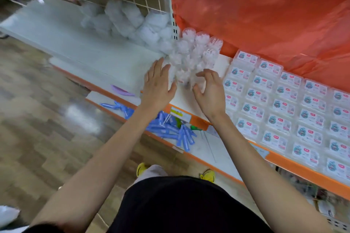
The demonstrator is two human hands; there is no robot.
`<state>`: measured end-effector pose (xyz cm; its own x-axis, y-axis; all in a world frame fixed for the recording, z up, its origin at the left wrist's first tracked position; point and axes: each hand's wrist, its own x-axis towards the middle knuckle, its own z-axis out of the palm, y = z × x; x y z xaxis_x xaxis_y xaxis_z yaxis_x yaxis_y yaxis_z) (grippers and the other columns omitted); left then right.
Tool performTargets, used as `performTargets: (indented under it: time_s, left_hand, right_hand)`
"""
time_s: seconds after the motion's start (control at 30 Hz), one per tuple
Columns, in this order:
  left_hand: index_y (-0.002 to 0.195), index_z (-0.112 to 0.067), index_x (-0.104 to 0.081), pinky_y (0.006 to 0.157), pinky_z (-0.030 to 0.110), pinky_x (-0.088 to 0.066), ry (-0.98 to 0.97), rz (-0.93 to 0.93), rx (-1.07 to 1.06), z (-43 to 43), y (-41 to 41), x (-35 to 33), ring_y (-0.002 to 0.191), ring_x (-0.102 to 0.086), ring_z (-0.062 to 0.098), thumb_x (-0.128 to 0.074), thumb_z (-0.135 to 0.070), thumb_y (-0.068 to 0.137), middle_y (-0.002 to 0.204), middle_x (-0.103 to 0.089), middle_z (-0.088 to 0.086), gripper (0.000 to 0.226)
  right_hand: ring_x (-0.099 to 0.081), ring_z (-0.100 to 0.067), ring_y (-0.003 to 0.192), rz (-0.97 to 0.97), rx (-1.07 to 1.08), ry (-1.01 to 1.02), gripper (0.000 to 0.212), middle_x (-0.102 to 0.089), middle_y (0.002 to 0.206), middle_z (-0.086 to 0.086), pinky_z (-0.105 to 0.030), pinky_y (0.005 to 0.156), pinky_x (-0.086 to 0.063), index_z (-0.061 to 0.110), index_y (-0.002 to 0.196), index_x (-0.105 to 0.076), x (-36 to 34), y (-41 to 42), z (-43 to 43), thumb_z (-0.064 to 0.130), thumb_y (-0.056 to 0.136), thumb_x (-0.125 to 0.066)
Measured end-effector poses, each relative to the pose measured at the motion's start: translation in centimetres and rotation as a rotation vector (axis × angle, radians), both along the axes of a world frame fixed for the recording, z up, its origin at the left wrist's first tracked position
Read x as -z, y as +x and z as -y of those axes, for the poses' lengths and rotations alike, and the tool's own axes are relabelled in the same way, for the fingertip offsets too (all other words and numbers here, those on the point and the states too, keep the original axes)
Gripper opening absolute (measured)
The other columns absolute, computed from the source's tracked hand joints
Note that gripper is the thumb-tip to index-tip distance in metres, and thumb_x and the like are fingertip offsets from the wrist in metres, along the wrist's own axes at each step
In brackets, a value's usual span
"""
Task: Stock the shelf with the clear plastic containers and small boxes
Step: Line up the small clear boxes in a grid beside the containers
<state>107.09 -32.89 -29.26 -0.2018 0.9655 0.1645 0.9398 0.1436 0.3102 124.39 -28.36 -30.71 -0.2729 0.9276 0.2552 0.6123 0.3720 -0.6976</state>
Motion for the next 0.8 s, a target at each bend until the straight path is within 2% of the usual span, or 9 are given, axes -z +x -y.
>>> performTargets:
  time_s: [0.13,0.27,0.37,0.47,0.63,0.8]
  left_hand:
    - [0.128,0.002,-0.055,0.107,0.054,-0.032,0.014,0.017,-0.081,3.2,-8.8,0.7,0.135,-0.038,0.044,-0.049,-0.028,0.078,0.147,-0.041,0.024,0.059]
    - [0.123,0.003,-0.058,0.103,0.055,-0.038,-0.003,0.020,-0.130,6.0,-18.4,1.6,0.129,-0.045,0.046,-0.054,-0.026,0.077,0.140,-0.048,0.026,0.055]
    - [0.133,-0.001,-0.051,0.110,0.051,-0.028,-0.032,-0.003,-0.169,7.3,-25.0,1.5,0.139,-0.033,0.041,-0.060,-0.022,0.085,0.150,-0.037,0.022,0.053]
    - [0.140,-0.005,-0.045,0.114,0.045,-0.019,-0.030,-0.033,-0.197,8.2,-30.9,1.2,0.144,-0.024,0.036,-0.060,-0.021,0.089,0.155,-0.028,0.018,0.056]
    - [0.143,-0.006,-0.041,0.116,0.044,-0.017,-0.029,-0.036,-0.218,8.3,-38.2,0.8,0.145,-0.021,0.034,-0.059,-0.022,0.089,0.157,-0.025,0.017,0.058]
    - [0.144,-0.007,-0.038,0.117,0.043,-0.015,-0.055,-0.028,-0.198,5.5,-42.4,1.7,0.147,-0.017,0.033,-0.057,-0.024,0.091,0.158,-0.022,0.016,0.059]
  right_hand:
    - [-0.054,-0.032,0.117,0.013,-0.008,0.008,0.032,-0.057,0.123,-0.014,-0.036,0.099,-0.039,0.007,0.113,-0.063,0.0,-6.8,0.8,0.012,0.081,-0.062]
    - [-0.053,-0.032,0.120,0.020,-0.037,-0.008,0.035,-0.056,0.123,-0.014,-0.038,0.103,-0.039,0.008,0.114,-0.063,-0.1,-15.1,2.0,0.014,0.079,-0.059]
    - [-0.051,-0.030,0.122,0.038,-0.046,-0.001,0.035,-0.056,0.126,-0.013,-0.032,0.102,-0.035,0.008,0.117,-0.063,0.1,-21.6,2.1,0.011,0.082,-0.062]
    - [-0.050,-0.029,0.122,0.054,-0.050,-0.022,0.035,-0.054,0.129,-0.011,-0.036,0.102,-0.038,0.009,0.119,-0.061,-0.3,-27.5,2.3,0.012,0.085,-0.061]
    - [-0.050,-0.027,0.121,0.113,-0.066,-0.019,0.035,-0.052,0.133,-0.007,-0.036,0.100,-0.038,0.011,0.122,-0.059,-0.8,-35.1,1.9,0.014,0.088,-0.059]
    - [-0.046,-0.029,0.126,0.203,-0.094,-0.027,0.045,-0.047,0.142,-0.009,-0.034,0.102,-0.034,0.010,0.134,-0.052,-0.4,-40.5,-1.2,0.017,0.090,-0.058]
